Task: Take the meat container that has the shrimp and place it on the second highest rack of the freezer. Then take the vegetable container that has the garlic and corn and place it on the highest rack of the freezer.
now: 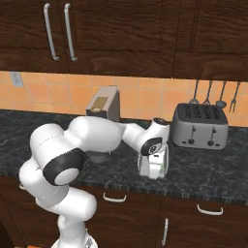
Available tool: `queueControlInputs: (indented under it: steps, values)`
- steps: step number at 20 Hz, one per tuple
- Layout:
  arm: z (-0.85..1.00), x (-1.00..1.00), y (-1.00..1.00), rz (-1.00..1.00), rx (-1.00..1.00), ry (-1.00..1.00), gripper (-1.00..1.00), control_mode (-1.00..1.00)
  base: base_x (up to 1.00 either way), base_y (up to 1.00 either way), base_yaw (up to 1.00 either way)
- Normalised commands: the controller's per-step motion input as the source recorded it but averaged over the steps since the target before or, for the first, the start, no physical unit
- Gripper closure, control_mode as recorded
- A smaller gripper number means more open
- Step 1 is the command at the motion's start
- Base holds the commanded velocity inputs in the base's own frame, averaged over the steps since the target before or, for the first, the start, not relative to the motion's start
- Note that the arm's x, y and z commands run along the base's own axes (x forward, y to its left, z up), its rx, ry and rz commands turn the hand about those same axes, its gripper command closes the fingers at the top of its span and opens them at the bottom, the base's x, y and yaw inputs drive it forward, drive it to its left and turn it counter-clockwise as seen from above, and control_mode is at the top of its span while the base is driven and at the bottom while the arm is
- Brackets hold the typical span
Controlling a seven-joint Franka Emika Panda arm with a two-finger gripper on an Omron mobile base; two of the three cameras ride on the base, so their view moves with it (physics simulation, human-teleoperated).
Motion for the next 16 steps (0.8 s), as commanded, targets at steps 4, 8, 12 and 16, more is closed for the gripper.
queueControlInputs:
  steps: [4, 8, 12, 16]
  values:
    - [-0.07, 0.00, 0.19, 0.00, 0.00, 0.00, -1.00, -1.00, 0.00, 0.00, 0.00]
    - [-0.11, 0.00, 0.17, -0.01, 0.00, 0.00, -1.00, -1.00, 0.00, 0.00, 0.00]
    - [-0.28, 0.13, 0.00, -0.03, 0.00, 0.01, -1.00, -1.00, 0.00, 0.00, 0.00]
    - [-0.26, 0.06, 0.00, -0.02, 0.00, 0.03, -1.00, -1.00, 0.00, 0.00, 0.00]
